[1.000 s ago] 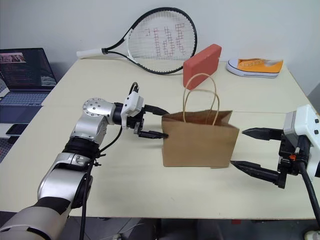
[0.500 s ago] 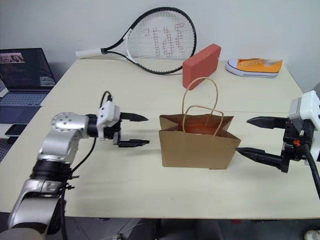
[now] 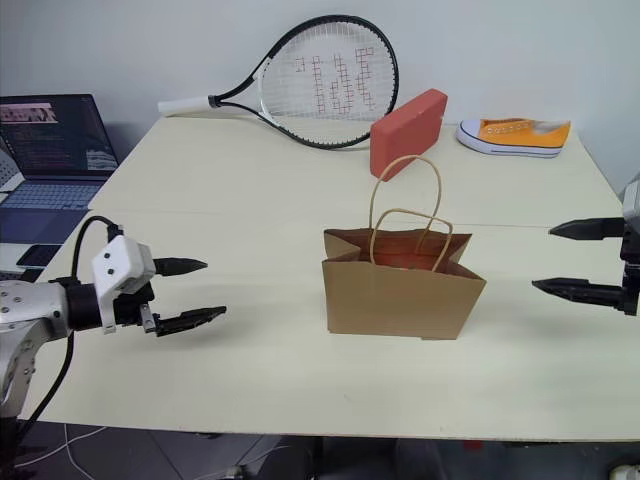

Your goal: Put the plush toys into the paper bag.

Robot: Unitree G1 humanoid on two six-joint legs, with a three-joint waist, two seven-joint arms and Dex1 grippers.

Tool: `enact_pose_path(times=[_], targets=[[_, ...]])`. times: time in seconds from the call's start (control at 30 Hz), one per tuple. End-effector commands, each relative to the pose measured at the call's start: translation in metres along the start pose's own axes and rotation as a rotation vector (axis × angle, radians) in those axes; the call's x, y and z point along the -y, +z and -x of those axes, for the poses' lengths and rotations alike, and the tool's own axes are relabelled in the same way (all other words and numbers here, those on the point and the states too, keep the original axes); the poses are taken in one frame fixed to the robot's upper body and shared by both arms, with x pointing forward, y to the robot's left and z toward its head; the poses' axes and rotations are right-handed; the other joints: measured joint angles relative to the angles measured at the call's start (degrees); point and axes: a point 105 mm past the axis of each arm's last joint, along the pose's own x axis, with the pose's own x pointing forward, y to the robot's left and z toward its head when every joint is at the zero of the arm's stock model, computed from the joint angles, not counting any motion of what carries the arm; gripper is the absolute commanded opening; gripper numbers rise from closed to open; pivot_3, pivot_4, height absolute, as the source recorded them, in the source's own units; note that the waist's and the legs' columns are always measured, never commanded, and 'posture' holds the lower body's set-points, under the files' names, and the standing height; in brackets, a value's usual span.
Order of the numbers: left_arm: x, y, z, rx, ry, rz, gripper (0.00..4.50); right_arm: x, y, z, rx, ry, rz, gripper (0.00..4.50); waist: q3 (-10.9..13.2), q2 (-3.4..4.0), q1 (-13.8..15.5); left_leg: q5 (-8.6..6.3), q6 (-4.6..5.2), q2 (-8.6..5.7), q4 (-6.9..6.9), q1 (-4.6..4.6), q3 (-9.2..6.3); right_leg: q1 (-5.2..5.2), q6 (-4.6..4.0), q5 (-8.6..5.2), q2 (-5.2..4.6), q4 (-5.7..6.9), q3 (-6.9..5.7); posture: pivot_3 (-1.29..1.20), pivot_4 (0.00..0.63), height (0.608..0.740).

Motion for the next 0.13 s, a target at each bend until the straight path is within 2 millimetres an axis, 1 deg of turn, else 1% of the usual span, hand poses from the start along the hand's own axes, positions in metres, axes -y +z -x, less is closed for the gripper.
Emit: enact_pose_path(times=[0.03,0.13], targets=[[-0.0069,0.0119,0.0119,0.010,0.049,-0.024,4.47,0.0019,0.0041,0.0071,-0.021,-0.004,0.050,4.50,0.01,0.01,-0.11,0.00,0.00,0.00,0.00,0.01,0.03,-0.01,0.00,0.00,0.00,0.02,0.00,0.00,0.150,0.740],[-0.0069,0.0161,0.0133,0.041,0.036,0.016,4.47,0.0028,0.0034,0.0064,-0.015,-0.011,0.051,4.50,0.00,0.02,-0.13,0.00,0.00,0.05,0.00,0.05,0.12,-0.02,-0.01,-0.01,0.00,0.01,0.00,0.00,0.150,0.740]])
